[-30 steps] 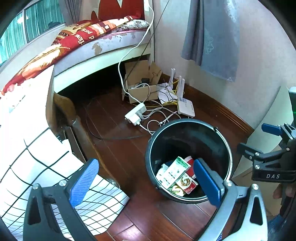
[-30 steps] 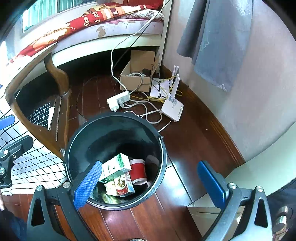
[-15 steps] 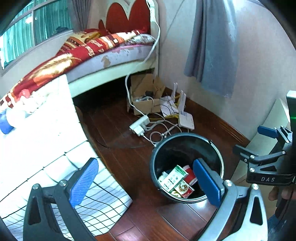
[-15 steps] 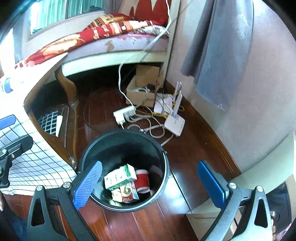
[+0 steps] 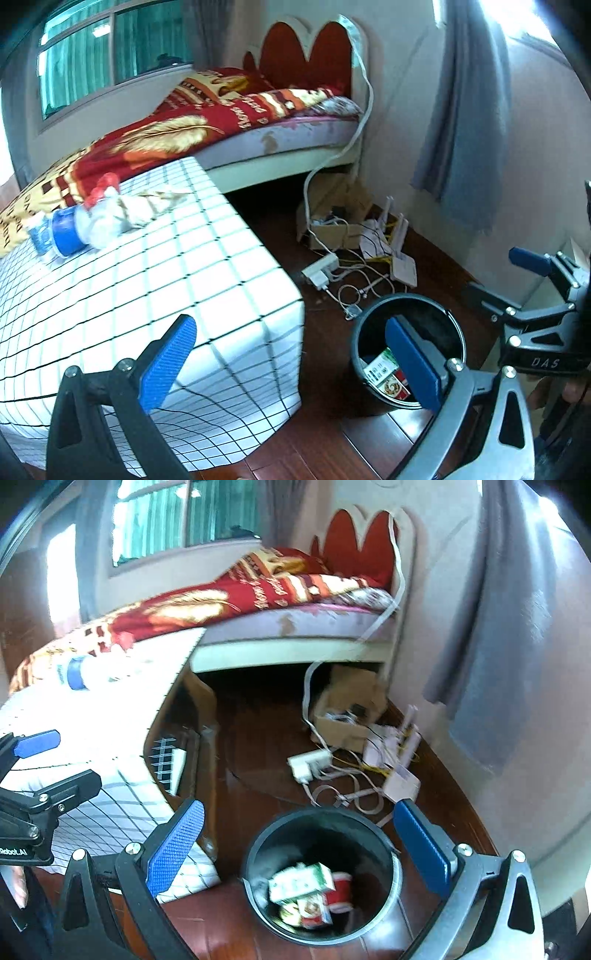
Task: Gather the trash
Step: 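Move both open tools back toward the items on the table, then grasp the beige cloth with the right tool while the left tool grasps the blue paper cup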
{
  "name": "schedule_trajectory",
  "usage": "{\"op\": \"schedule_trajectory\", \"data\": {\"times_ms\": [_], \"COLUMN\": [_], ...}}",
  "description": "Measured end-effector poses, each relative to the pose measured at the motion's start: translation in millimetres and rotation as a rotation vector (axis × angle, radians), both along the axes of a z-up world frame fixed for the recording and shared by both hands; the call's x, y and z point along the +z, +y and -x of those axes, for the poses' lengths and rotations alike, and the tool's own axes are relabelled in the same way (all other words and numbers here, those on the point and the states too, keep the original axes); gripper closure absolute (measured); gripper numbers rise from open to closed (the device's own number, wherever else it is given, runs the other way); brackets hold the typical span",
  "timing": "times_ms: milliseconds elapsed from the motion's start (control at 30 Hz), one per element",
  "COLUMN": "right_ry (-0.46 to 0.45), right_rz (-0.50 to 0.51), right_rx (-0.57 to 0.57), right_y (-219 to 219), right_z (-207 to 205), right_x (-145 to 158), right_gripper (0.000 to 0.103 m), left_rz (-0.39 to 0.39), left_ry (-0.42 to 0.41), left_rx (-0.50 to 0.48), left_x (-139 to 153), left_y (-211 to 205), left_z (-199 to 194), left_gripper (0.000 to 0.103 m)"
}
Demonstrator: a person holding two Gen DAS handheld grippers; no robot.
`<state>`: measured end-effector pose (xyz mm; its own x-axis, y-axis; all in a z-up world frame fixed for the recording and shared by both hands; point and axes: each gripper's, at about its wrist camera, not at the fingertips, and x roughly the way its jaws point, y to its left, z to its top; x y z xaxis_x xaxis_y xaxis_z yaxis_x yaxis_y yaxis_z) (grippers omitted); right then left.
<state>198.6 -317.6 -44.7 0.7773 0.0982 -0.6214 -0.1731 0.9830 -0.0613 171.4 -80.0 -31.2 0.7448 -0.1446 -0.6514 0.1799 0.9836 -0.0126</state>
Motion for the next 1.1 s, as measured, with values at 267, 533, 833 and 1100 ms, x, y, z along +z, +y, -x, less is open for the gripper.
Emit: {"op": "schedule_trajectory", "data": {"times_ms": [267,533,833,1100], "right_ry": [-0.025,-0.06,0.008,0.114], "right_rz": [-0.039,-0.025,0.012,0.045], "right_rx": [0.122,0.269,0.364,0.39], "right_y": [66.5,153.2,243.6,293.0], "right_z": [-8.4,-28.8,-84.3,-163.1], "right_x": [18.6,37.8,36.0,11.2], "right_gripper": [0.0,0.0,0.001,0.004], "left_rz": [0.019,0.004,-0.009,-0.033], "left_ry": [-0.038,-0.055,-0.054,-0.026], "left_rx": [0.155,0.306,0.415,0.429], "left_x": [3.4,4.2,4.1,-9.1], "left_y": [81.7,165.8,226.3,250.4], "left_z": [4.5,5.7,-27.2,-81.9], "left_gripper": [0.001,0.001,0.001,0.003]}}
